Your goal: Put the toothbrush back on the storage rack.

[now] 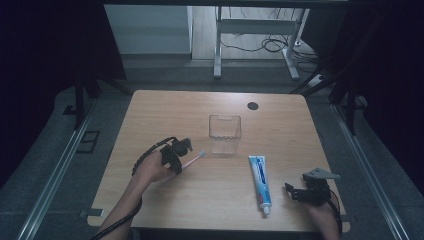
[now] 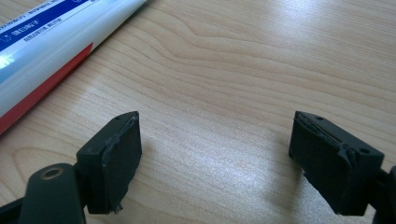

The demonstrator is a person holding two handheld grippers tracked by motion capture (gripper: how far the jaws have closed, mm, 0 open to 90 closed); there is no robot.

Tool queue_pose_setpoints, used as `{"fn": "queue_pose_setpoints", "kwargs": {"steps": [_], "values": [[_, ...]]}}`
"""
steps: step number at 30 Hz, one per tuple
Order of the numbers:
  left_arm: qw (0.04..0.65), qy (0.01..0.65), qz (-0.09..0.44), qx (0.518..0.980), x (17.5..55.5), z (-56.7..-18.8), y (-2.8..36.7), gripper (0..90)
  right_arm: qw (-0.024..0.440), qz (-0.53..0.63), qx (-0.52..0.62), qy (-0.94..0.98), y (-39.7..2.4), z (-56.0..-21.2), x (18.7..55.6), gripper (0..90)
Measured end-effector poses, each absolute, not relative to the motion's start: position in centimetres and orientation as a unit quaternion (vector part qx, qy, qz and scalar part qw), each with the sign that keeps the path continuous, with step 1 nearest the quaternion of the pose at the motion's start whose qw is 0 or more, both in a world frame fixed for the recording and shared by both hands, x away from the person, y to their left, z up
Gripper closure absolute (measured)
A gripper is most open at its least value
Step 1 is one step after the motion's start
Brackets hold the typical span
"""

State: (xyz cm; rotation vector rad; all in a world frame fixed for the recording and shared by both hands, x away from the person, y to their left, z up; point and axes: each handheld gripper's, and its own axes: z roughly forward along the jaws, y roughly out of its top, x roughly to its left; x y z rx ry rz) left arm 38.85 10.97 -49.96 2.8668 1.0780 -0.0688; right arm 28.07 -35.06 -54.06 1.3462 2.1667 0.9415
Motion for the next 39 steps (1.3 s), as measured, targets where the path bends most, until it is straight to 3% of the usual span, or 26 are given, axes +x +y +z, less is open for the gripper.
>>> {"fn": "queue_pose_setpoints", "kwargs": {"steps": [14,39], "values": [[0.074,0.353,-0.019,0.932,38.3,-49.3,11.9,79.1,0.21,0.339,0.484,0.779,-35.1,-54.1,28.1,16.7],[0.21,0.35,0.037,0.912,36.8,-45.5,14.5,79.2,0.21,0.338,0.484,0.779,-35.1,-54.1,28.1,16.7]]}}
